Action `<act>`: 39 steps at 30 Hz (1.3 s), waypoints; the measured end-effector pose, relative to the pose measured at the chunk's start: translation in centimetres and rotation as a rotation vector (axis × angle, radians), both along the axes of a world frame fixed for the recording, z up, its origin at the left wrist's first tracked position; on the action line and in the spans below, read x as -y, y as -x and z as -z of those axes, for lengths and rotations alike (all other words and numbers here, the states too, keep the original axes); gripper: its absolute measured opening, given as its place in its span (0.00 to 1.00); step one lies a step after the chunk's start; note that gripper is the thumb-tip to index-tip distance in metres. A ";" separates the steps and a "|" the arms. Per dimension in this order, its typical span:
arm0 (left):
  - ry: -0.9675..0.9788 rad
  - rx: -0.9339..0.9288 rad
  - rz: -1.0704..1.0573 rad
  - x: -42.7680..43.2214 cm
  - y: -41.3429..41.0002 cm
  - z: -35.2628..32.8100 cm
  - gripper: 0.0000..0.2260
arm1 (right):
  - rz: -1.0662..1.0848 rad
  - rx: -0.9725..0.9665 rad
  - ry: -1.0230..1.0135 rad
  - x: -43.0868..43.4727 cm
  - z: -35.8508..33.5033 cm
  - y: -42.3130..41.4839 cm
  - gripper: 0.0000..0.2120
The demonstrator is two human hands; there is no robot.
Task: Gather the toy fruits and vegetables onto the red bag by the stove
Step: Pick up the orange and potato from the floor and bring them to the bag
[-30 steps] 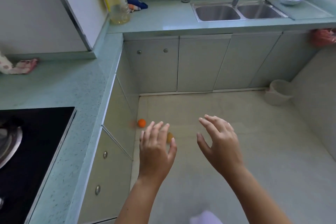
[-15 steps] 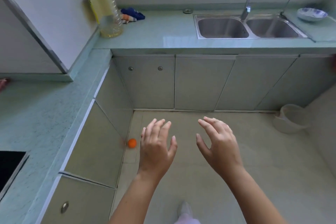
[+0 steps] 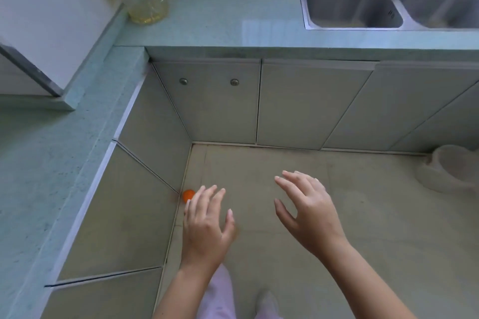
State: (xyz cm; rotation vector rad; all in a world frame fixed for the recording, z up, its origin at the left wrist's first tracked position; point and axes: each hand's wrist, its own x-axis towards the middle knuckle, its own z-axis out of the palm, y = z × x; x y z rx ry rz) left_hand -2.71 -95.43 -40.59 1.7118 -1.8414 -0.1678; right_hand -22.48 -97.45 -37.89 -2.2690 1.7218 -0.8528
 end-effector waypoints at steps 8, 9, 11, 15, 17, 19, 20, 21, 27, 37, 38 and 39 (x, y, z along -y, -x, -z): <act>-0.052 -0.038 -0.009 5.6 -4.1 10.5 0.17 | -0.009 -0.026 -0.119 5.6 9.4 -2.9 0.17; -0.064 -0.037 -0.009 6.2 -4.7 11.9 0.17 | -0.012 -0.032 -0.132 6.3 10.8 -3.3 0.18; -0.084 -0.025 -0.007 7.4 -5.6 14.9 0.17 | -0.024 -0.045 -0.152 7.7 13.8 -4.1 0.18; -0.136 0.003 -0.010 9.5 -7.6 21.3 0.18 | -0.065 -0.061 -0.182 10.1 20.8 -6.1 0.18; -0.165 0.007 -0.032 10.3 -8.7 24.9 0.19 | -0.095 -0.070 -0.176 11.0 24.6 -7.1 0.17; -0.195 0.003 -0.052 11.0 -9.9 28.5 0.19 | -0.123 -0.082 -0.176 11.6 28.4 -8.0 0.17; -0.204 0.007 -0.055 11.2 -10.5 30.3 0.19 | -0.135 -0.083 -0.183 11.8 30.2 -8.4 0.17; -0.215 0.012 -0.057 11.4 -11.1 32.1 0.19 | -0.146 -0.081 -0.195 12.0 32.1 -8.8 0.18; -0.291 -0.015 -0.100 12.8 -13.9 42.1 0.19 | -0.211 -0.084 -0.236 13.6 43.4 -10.2 0.18; -0.338 0.031 -0.105 13.7 -17.3 56.1 0.20 | -0.527 -0.152 -0.437 13.6 62.3 -11.2 0.21; -0.339 0.037 -0.102 13.4 -17.4 57.0 0.20 | -0.561 -0.155 -0.464 13.3 63.7 -11.1 0.22; -0.343 0.049 -0.098 13.2 -17.5 58.0 0.20 | -0.593 -0.149 -0.498 13.1 65.0 -11.1 0.23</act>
